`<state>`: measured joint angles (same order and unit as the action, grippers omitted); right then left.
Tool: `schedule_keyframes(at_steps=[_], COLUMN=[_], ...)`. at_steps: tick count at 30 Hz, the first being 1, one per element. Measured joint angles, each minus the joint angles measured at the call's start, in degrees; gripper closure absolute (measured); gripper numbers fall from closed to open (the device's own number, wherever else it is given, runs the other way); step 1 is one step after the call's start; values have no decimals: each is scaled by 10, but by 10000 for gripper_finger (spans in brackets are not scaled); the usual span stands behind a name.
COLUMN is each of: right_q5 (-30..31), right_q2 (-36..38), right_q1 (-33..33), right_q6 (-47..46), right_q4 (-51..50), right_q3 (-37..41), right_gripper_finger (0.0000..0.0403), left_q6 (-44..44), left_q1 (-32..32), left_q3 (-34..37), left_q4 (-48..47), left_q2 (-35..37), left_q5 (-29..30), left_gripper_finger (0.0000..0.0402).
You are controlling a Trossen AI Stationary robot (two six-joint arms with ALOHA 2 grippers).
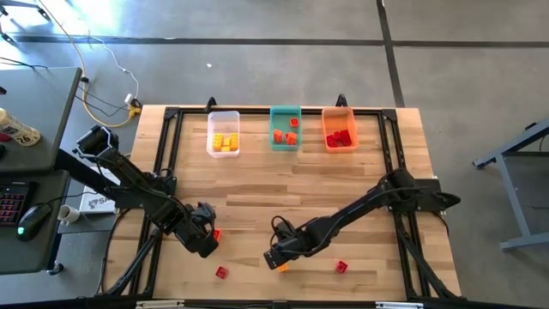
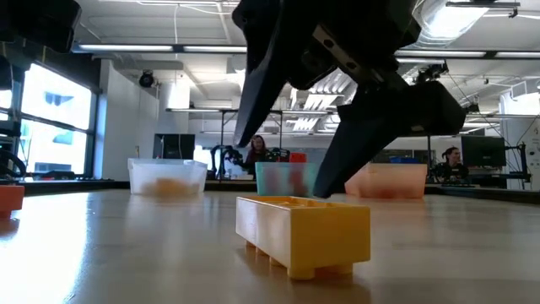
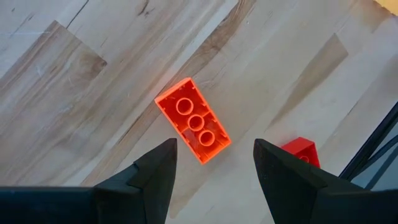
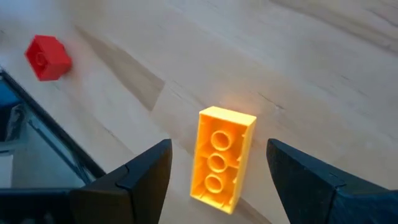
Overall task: Sort & place blocks by color
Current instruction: Put the yellow game piece into the transparent bin
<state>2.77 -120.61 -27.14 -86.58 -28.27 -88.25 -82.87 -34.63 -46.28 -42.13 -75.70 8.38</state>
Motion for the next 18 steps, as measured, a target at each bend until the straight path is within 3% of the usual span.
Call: schedule_keyframes(at_steps=[9, 18], right_q5=[-31, -43], right_q2=[-34, -45], right_q1=[-5, -6], right_q6=[0, -6], right_q4=[50, 35], right_q3=[0, -3], right_gripper_finger=[155, 155], left_q6=[-1, -1], left_q1=[0, 1], left_q3=[0, 0], left_q4=[0, 0], left_q2=[0, 0], left_q5=[0, 1], left_gripper_finger=[202, 202])
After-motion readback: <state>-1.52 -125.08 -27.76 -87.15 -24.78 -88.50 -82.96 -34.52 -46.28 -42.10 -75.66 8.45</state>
